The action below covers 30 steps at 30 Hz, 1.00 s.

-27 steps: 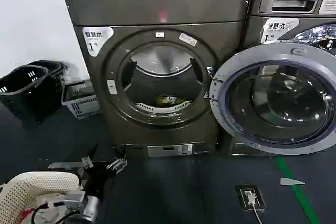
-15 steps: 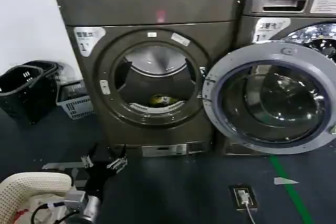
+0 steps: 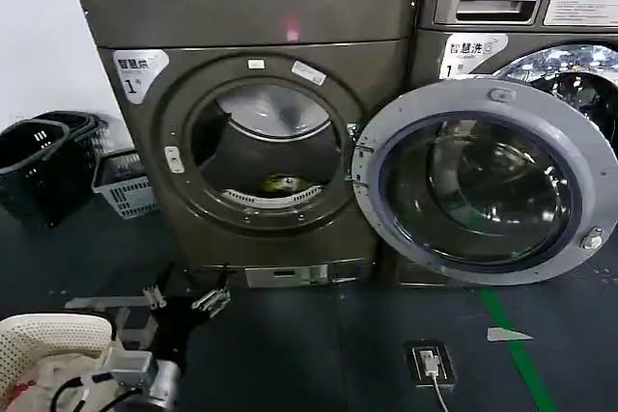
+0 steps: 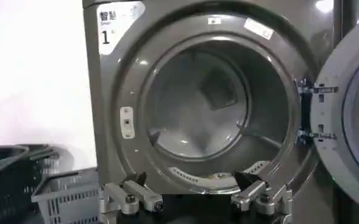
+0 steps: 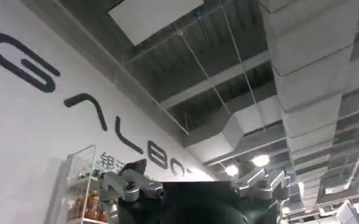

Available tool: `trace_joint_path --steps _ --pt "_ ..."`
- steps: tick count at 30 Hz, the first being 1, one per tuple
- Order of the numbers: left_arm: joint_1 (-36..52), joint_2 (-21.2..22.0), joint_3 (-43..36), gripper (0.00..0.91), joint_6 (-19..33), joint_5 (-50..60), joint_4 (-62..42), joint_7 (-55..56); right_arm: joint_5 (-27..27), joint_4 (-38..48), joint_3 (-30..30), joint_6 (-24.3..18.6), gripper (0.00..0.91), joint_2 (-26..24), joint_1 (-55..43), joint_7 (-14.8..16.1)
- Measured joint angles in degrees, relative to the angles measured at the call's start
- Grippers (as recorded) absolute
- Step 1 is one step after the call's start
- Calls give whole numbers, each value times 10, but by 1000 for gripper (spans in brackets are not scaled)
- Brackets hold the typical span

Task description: Grasp the clothes from the dryer.

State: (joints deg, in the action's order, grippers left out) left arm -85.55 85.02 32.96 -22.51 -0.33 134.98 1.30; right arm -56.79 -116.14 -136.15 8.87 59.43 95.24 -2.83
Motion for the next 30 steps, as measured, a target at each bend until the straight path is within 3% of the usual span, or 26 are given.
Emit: trace_joint_path --steps 30 --pt "7 3 0 907 11 6 8 2 6 -5 2 -32 907 5 1 22"
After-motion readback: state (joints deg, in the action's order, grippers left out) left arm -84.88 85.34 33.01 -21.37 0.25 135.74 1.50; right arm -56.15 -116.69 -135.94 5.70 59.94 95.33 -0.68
